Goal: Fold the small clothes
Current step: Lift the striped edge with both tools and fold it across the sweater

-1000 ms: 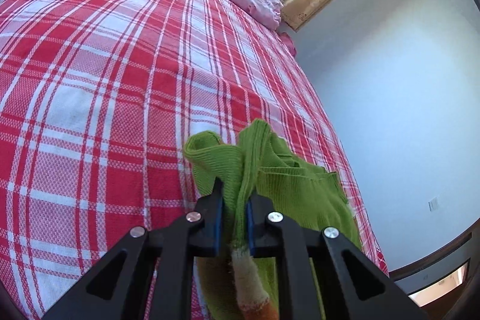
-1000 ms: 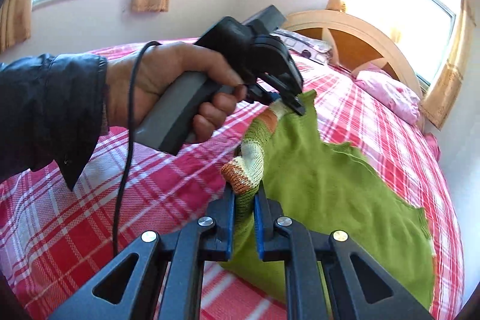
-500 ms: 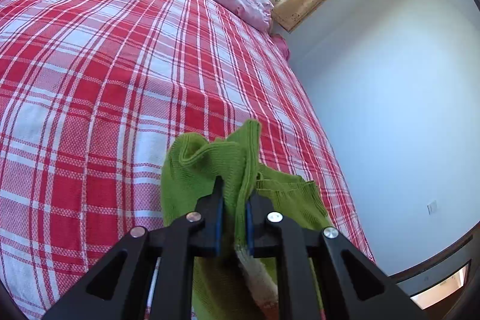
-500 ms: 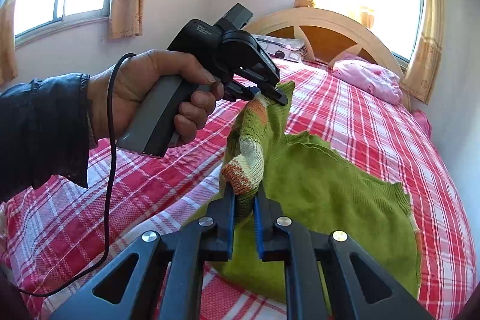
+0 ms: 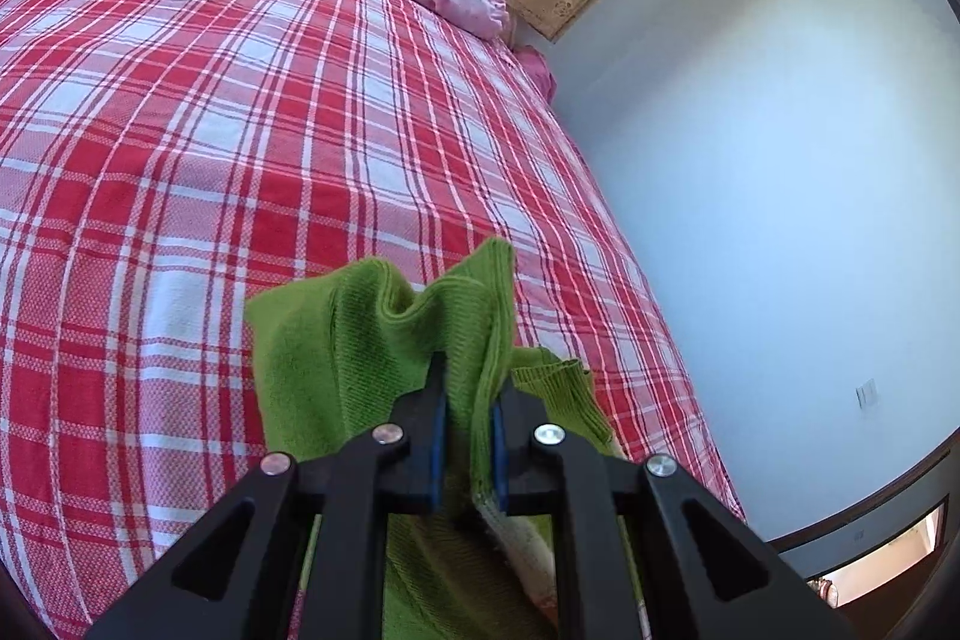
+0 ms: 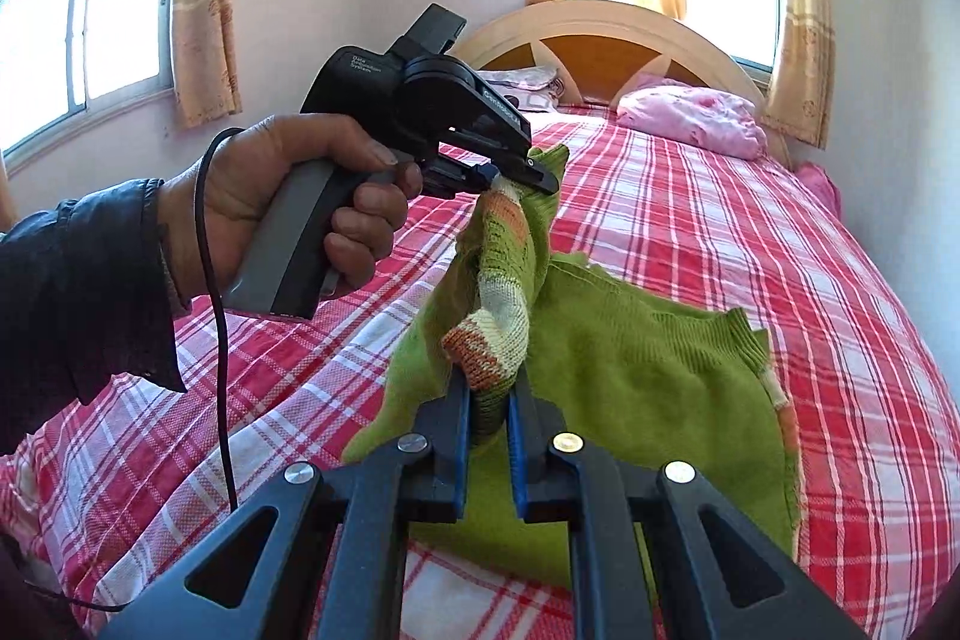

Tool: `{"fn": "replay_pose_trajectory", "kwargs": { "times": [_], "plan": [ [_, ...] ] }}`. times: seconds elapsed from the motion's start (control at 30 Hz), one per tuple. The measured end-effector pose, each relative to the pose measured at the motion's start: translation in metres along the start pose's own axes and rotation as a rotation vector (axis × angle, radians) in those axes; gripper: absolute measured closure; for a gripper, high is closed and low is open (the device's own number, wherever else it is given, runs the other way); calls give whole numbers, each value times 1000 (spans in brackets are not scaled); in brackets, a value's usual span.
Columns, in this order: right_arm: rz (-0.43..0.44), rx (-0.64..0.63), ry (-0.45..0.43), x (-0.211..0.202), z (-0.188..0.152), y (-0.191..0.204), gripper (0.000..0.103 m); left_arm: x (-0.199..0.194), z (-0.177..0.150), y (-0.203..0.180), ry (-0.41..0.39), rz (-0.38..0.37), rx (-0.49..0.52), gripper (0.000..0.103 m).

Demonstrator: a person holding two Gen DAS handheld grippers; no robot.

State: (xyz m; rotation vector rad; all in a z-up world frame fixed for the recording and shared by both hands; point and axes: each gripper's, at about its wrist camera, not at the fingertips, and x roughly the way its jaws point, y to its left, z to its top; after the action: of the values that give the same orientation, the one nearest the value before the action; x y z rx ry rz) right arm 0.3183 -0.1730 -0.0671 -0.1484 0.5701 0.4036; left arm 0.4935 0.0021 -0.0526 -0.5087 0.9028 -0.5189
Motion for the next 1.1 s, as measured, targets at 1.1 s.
{"fn": "replay_pose_trajectory", "kwargs": {
  "times": [1.1],
  "plan": [
    [-20,382,165,-25,-84,-140,93,137,-39,-120,188,-4,168,91]
  ]
}}
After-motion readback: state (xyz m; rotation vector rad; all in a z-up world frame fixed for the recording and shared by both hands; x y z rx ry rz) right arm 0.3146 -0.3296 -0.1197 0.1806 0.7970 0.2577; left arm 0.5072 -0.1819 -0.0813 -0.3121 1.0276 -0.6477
